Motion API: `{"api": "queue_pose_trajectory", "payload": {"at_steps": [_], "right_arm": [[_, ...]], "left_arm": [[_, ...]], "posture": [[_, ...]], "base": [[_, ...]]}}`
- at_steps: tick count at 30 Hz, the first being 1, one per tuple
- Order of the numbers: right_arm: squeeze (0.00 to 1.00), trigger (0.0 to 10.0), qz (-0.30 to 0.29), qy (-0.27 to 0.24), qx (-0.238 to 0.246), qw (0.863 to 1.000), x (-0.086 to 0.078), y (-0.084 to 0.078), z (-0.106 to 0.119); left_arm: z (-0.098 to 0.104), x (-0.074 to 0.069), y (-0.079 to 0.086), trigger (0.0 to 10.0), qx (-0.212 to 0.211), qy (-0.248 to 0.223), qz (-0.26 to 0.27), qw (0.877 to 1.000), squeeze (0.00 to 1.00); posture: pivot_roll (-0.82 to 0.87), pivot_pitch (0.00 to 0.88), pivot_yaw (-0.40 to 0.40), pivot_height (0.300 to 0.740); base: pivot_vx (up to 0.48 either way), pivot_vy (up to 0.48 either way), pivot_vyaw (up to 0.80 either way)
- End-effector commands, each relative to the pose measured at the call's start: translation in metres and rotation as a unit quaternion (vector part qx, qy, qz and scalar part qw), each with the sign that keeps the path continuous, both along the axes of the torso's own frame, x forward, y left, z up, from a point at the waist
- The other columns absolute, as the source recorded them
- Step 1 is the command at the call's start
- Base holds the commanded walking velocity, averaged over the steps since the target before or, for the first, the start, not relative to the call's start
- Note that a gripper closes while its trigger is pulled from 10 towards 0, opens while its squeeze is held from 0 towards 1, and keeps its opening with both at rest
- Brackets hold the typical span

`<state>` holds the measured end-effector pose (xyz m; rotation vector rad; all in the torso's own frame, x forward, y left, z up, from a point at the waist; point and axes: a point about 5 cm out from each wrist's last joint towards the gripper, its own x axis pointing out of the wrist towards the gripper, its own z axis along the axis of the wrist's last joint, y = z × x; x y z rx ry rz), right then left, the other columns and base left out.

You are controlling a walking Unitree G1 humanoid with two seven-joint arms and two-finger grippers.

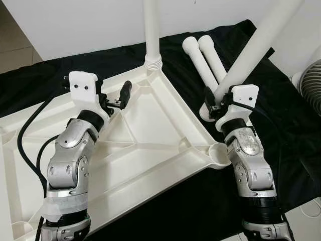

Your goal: Building children table

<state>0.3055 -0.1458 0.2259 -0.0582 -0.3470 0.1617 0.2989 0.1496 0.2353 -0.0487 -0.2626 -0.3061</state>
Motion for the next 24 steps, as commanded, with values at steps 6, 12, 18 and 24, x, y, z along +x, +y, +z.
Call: {"api": "queue_pose_trajectory", "payload": {"at_steps": [6,12,18,24], "right_arm": [[0.0,10.0,0.004,-0.011,-0.005,1.0,-0.0011,0.0011,0.002],[0.0,10.0,0.003,-0.011,-0.005,1.0,-0.0014,0.0007,0.002],[0.0,10.0,0.0,-0.011,-0.006,1.0,-0.0012,0.0,0.0021],[0.0,10.0,-0.002,-0.011,-0.004,1.0,-0.0016,-0.0002,0.001]], "left_arm": [[0.0015,-0.002,0.0043,10.0,-0.013,0.004,0.032,0.999,0.0],[0.0013,-0.002,0.004,10.0,-0.014,0.005,0.031,0.999,0.0],[0.0017,-0.0019,0.0047,10.0,-0.013,0.007,0.031,0.999,0.0],[0.0011,-0.0016,0.0044,10.0,-0.013,0.013,0.028,0.999,0.0]], "posture": [[-0.03,0.209,0.08,0.74],[-0.04,0.21,0.081,0.74],[-0.03,0.212,0.086,0.74],[-0.03,0.213,0.089,0.74]], "base": [[0.0,0.0,0.0],[0.0,0.0,0.0],[0.0,0.0,0.0],[0.0,0.0,0.0]]}}
